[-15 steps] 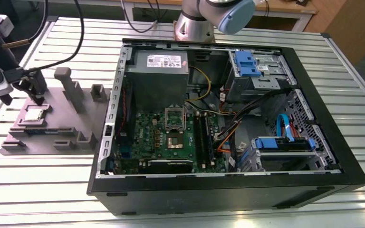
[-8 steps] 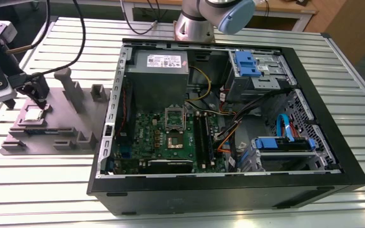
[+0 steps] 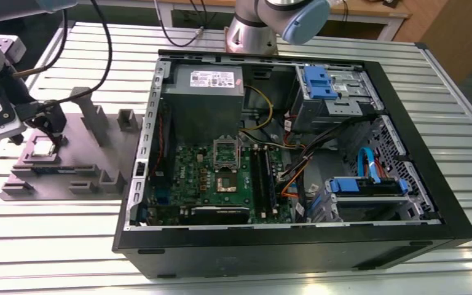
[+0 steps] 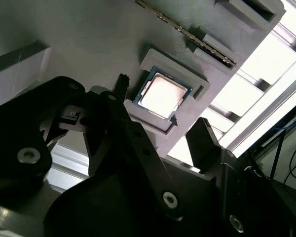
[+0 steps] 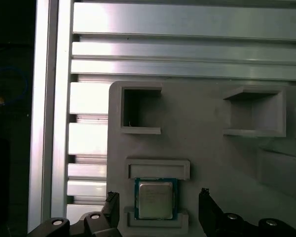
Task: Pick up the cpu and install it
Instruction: 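Pick up the cpu and move it towards the insertion slot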
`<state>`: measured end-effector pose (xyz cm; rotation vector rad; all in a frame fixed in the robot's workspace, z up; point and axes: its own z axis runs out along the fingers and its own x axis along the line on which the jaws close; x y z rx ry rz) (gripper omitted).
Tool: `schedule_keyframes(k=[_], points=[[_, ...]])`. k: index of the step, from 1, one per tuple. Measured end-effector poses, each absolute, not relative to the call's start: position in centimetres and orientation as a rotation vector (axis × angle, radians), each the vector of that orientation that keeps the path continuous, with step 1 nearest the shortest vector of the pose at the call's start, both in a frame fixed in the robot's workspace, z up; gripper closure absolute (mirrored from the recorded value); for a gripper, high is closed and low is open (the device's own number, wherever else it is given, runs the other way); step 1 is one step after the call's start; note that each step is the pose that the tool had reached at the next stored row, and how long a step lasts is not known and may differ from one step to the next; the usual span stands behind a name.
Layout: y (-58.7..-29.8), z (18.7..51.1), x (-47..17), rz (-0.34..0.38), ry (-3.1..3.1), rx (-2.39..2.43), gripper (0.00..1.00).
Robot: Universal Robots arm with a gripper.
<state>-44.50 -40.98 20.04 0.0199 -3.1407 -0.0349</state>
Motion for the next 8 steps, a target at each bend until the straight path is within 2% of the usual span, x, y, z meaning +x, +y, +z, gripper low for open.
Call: schedule_keyframes(k=[8], points=[[-40.91,19.26,-44.71,-0.039,-3.141,0.02,0.26]])
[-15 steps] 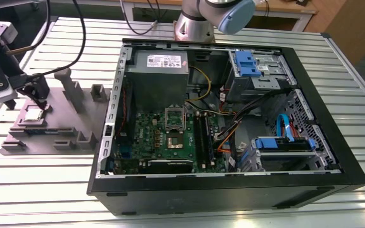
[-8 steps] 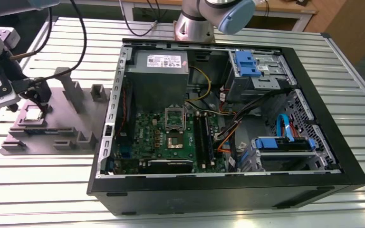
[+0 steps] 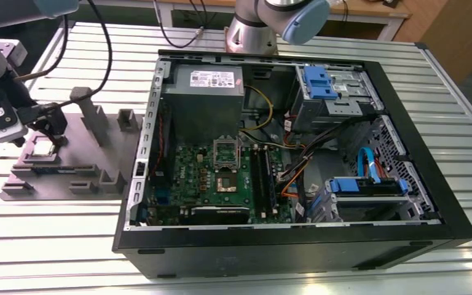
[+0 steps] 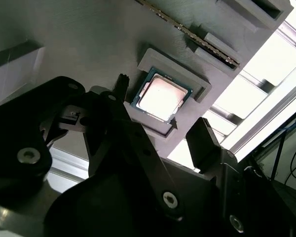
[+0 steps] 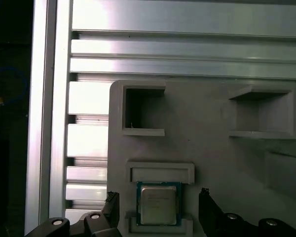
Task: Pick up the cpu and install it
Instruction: 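Pick up the cpu and move it towards the insertion slot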
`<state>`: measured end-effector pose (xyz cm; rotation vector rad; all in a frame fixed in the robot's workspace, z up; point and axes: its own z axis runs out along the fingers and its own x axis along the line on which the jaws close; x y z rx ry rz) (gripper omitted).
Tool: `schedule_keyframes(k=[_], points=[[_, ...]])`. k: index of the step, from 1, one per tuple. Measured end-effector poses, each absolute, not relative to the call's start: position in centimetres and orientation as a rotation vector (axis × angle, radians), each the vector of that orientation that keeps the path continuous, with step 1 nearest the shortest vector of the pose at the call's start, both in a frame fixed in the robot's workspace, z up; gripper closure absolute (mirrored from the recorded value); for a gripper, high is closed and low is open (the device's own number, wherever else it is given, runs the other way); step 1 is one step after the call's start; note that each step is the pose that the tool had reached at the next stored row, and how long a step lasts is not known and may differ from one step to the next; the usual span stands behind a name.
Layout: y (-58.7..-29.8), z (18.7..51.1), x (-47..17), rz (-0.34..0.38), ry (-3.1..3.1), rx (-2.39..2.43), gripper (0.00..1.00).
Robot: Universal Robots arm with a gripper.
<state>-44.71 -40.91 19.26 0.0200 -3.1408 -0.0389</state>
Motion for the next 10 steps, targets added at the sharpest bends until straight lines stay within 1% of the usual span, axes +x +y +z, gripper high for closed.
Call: schedule_keyframes(k=[10], points=[[-40.8,18.0,-44.8,-0.039,-3.141,0.014,0.26]])
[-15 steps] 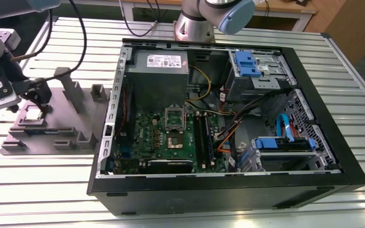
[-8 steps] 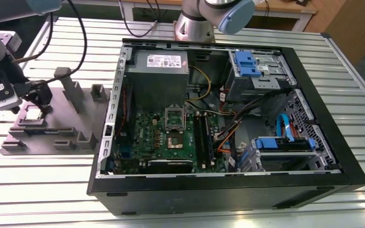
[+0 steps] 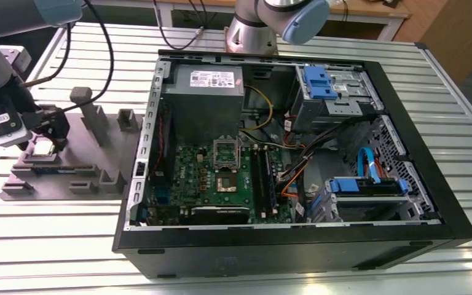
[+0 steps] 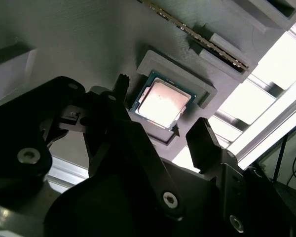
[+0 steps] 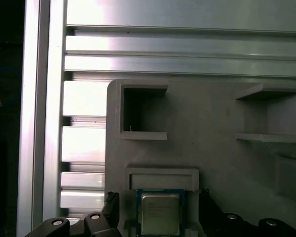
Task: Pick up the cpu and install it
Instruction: 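Pick up the cpu and move it towards the insertion slot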
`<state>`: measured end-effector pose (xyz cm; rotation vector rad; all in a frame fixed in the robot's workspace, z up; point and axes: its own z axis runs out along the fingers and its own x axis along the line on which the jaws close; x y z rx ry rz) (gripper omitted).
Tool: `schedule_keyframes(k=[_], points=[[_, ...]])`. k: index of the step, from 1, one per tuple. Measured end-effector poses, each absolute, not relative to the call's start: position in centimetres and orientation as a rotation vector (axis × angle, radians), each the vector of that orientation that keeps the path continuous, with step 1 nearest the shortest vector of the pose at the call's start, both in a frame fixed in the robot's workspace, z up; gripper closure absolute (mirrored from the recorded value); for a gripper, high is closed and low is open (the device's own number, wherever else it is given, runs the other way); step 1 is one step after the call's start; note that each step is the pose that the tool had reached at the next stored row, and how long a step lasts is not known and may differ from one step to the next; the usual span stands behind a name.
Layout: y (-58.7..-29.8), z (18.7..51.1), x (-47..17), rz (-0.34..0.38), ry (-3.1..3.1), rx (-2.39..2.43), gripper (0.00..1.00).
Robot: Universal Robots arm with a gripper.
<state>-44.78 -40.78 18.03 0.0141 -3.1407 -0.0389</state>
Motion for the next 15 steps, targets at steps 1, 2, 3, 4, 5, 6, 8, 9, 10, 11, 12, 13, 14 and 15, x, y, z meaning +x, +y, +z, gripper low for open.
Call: schedule_keyframes(k=[1,2,3,4,5,6,8,9,10,11,12,13,14,15], points=[[-40.78,18.0,-44.78,-0.039,-3.141,0.014,0.26],[-40.78,17.96,-44.78,-0.039,-3.141,0.014,0.28],[-40.77,17.96,-44.78,-0.039,-3.141,0.014,0.28],[-40.77,17.95,-44.78,-0.039,-3.141,0.014,0.28],[-40.77,17.94,-44.78,-0.039,-3.141,0.014,0.35],[-40.77,17.93,-44.78,-0.039,-3.141,0.014,0.35],[-40.77,17.94,-44.78,-0.039,-3.141,0.014,0.35],[-40.77,17.93,-44.78,-0.039,-3.141,0.013,0.35],[-40.78,17.93,-44.78,-0.039,-3.141,0.012,0.35],[-40.81,17.92,-44.78,-0.039,-3.141,0.01,0.35],[-40.86,17.92,-44.78,-0.039,-3.141,0.009,0.35],[-40.91,17.92,-44.78,-0.039,-3.141,0.008,0.35],[-40.95,17.93,-44.78,-0.039,-3.141,0.007,0.35],[-40.98,17.92,-44.78,-0.039,-3.141,0.006,0.35]])
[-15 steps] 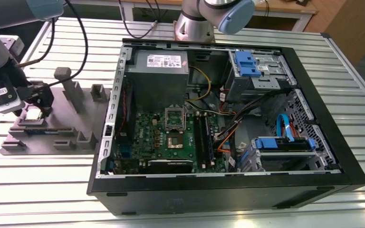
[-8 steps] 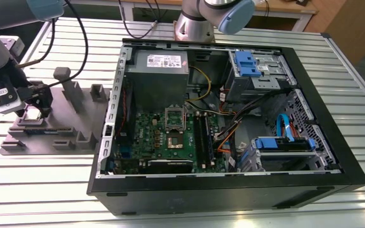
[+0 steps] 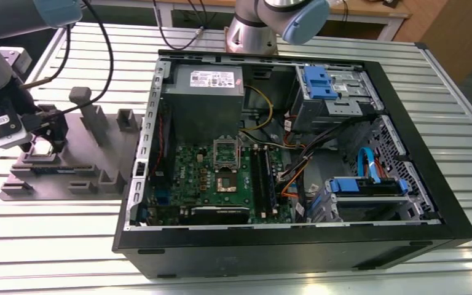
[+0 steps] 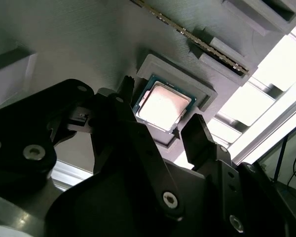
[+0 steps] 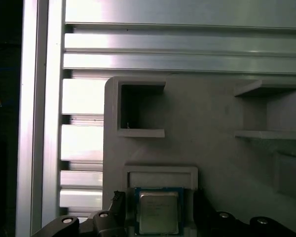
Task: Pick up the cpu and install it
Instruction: 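Pick up the cpu and move it towards the insertion slot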
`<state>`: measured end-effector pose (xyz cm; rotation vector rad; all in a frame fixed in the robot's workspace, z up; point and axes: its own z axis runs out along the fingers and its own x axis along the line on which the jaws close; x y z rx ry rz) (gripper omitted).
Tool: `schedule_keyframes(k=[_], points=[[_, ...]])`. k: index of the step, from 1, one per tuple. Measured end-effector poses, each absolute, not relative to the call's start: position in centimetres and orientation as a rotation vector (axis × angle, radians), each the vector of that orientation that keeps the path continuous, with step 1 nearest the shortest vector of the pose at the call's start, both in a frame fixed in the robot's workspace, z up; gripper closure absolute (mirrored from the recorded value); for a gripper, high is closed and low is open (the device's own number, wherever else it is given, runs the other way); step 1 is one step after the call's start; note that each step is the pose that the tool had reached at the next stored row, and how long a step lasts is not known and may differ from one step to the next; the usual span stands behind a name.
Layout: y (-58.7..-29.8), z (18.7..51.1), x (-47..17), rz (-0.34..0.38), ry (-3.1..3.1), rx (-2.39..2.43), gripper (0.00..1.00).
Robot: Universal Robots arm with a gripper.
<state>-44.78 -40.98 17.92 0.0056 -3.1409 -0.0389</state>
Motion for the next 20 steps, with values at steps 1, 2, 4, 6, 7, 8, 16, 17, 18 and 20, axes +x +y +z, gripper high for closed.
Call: schedule_keyframes(k=[1,2,4,6,7,8,16,17,18,20], points=[[-40.98,17.92,-44.78,-0.039,-3.141,0.004,0.35],[-40.98,17.92,-44.77,-0.039,-3.141,0.002,0.35],[-40.99,17.92,-44.77,-0.039,-3.141,-0.009,0.35],[-40.99,17.92,-44.78,-0.039,-3.141,-0.017,0.35],[-41.0,17.92,-44.78,-0.039,-3.141,-0.018,0.35],[-41.0,17.92,-44.78,-0.039,-3.141,-0.018,0.35],[-41.0,18.06,-44.85,-0.039,-3.144,-0.018,0.35],[-41.0,18.07,-44.86,-0.039,-3.144,-0.018,0.35],[-41.0,18.07,-44.88,-0.039,-3.145,-0.018,0.35],[-40.99,18.07,-44.92,-0.039,-3.146,-0.018,0.35]])
